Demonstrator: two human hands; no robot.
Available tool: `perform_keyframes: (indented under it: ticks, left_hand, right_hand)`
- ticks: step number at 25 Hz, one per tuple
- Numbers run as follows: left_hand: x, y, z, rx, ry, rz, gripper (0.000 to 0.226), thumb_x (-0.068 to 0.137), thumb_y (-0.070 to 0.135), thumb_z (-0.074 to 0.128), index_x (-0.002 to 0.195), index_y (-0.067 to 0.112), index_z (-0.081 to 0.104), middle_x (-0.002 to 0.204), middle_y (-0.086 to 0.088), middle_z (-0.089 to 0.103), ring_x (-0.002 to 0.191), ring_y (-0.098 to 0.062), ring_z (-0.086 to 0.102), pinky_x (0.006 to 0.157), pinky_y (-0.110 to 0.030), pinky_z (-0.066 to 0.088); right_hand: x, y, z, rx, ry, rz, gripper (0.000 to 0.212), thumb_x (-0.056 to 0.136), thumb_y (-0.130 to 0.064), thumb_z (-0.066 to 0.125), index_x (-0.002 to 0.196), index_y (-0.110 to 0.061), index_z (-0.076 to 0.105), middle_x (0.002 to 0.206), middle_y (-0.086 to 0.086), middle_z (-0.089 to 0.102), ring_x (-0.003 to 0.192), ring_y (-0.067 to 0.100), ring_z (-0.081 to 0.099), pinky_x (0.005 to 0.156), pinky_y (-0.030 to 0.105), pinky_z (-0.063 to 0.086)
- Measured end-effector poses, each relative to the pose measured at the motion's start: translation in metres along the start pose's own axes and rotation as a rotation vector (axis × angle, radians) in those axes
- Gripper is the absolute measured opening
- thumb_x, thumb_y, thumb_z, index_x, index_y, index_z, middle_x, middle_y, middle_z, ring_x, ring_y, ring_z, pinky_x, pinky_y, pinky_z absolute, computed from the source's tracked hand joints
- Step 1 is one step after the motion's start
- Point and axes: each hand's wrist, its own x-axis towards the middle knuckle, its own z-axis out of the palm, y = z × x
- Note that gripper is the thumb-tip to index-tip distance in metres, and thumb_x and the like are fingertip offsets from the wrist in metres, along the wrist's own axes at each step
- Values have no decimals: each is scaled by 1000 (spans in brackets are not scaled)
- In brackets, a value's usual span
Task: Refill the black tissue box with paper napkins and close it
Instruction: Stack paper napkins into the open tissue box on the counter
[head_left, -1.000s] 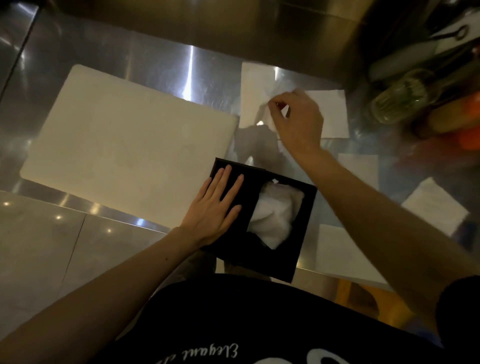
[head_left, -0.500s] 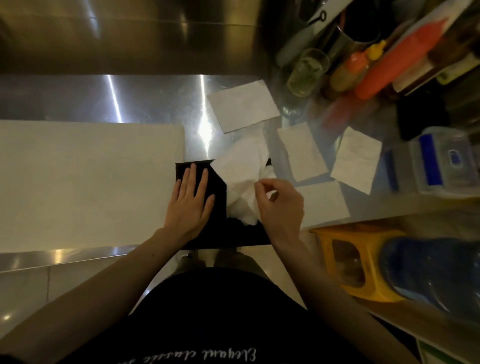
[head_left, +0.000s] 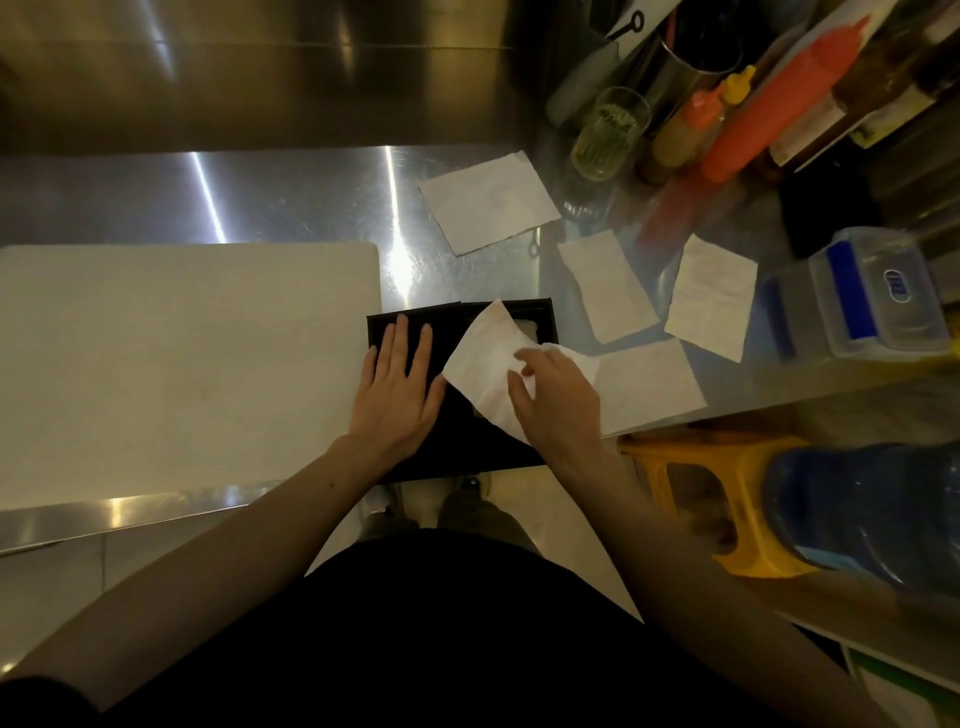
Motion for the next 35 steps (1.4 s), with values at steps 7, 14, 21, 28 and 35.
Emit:
perform_keyframes:
  ticks: [7, 14, 21, 28, 35]
  left_hand:
    - [0, 2, -1, -11, -14, -9, 67, 97, 48, 16, 155, 15, 8, 162, -17, 5, 149, -31, 6, 119, -46, 9]
    - [0, 2, -1, -21, -16, -18, 69, 96, 52, 13, 155, 16, 7, 162, -16, 4, 150, -29, 4, 119, -43, 7]
    - [1, 4, 0, -33, -14, -31, 68, 97, 51, 15, 155, 16, 8, 162, -16, 4, 149, -30, 5, 119, -45, 10]
    - [1, 5, -2, -45, -26, -39, 68, 96, 51, 16, 155, 16, 8, 162, -16, 3, 149, -30, 4, 119, -45, 11]
    - [1, 4, -2, -47, -31, -36, 69, 96, 52, 14, 155, 16, 7, 162, -17, 2, 149, -31, 4, 119, -46, 11]
  right_hand:
    - [77, 8, -4, -40, -274, -53, 45, 92, -28, 59, 129, -6, 47, 126, 14, 57, 115, 30, 53, 93, 41, 46]
    - [93, 4, -3, -50, -324, -16, 35, 87, -23, 61, 111, -12, 40, 92, 7, 62, 83, 27, 60, 70, 42, 52]
    - [94, 12, -3, -61, -307, -55, 32, 89, -28, 60, 114, -9, 59, 106, 7, 65, 97, 25, 59, 80, 38, 51]
    - [91, 8, 12, 213, -347, 69, 38, 84, -27, 68, 106, -15, 40, 92, 0, 63, 88, 18, 61, 78, 33, 51]
    - [90, 15, -2, -6, -220, -269, 24, 97, -29, 47, 94, -11, 63, 87, 6, 67, 85, 24, 59, 77, 39, 46]
